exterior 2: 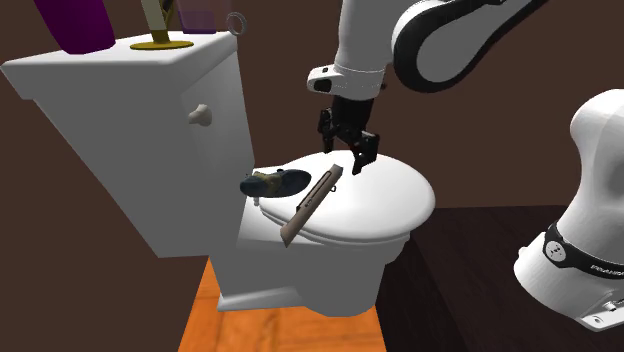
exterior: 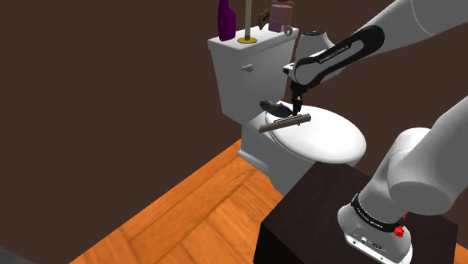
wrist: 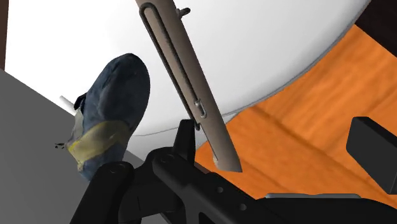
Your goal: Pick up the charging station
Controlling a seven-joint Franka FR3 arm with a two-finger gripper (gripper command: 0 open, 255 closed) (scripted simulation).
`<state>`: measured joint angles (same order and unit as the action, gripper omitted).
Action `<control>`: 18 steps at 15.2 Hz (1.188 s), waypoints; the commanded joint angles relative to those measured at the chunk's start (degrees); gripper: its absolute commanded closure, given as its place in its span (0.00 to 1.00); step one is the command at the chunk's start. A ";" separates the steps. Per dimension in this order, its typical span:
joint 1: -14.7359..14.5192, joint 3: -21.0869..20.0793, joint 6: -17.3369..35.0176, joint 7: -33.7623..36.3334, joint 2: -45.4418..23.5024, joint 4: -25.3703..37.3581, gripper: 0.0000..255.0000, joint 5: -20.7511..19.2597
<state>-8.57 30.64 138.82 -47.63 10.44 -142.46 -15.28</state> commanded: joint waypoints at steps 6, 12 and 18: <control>-0.14 1.69 10.92 -20.46 -19.26 6.51 0.00 11.28; 4.23 -2.67 15.65 -30.10 -29.52 11.28 0.00 17.51; 6.06 -4.96 19.25 -31.58 -33.56 11.56 0.00 20.19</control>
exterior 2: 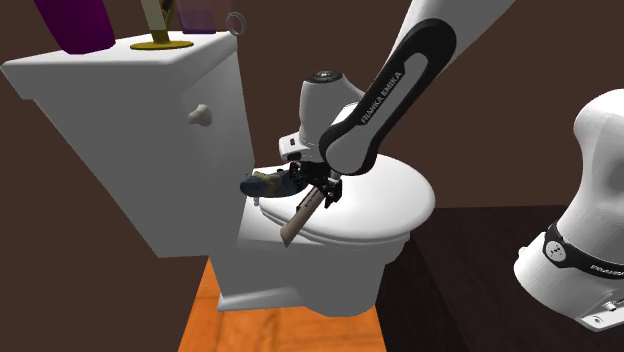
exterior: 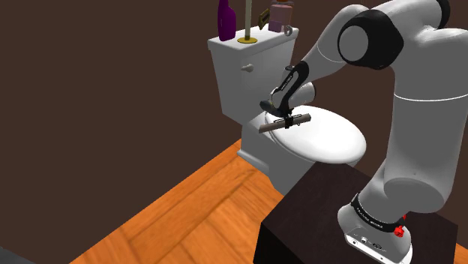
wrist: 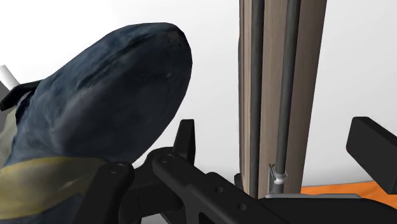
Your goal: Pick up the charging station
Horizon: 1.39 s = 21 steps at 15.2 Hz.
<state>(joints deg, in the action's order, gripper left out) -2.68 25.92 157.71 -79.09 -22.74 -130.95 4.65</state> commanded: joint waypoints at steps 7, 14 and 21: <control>0.18 -0.22 0.38 -0.13 -0.36 0.02 1.00 0.24; -0.88 1.06 -1.55 0.65 1.79 -0.14 1.00 -1.12; -2.98 3.67 -6.23 2.58 6.78 -0.15 1.00 -4.61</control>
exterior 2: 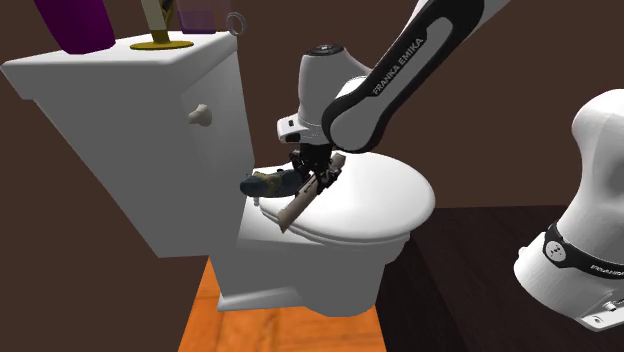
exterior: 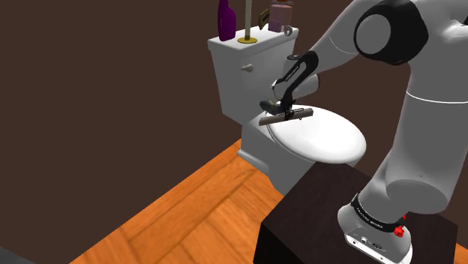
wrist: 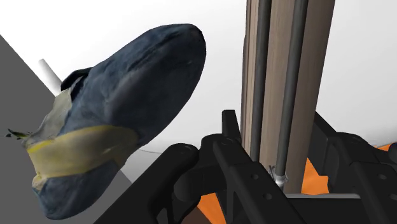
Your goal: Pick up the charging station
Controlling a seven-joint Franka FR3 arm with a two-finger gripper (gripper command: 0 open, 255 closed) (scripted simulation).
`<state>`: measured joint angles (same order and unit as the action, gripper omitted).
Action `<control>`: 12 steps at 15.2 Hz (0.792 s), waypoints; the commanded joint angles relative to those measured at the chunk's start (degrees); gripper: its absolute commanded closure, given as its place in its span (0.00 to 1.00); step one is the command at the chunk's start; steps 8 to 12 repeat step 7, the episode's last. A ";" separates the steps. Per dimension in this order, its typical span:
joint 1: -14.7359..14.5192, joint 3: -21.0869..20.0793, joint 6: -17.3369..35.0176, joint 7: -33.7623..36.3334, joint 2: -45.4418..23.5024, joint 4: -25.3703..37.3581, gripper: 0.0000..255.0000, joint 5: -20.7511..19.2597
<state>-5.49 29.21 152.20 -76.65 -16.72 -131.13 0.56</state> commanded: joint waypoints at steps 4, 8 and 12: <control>-1.11 1.53 -3.54 1.24 3.54 0.32 1.00 -2.53; -1.32 1.79 -4.37 1.56 4.33 0.44 1.00 -3.11; -1.32 1.79 -4.37 1.56 4.33 0.44 1.00 -3.11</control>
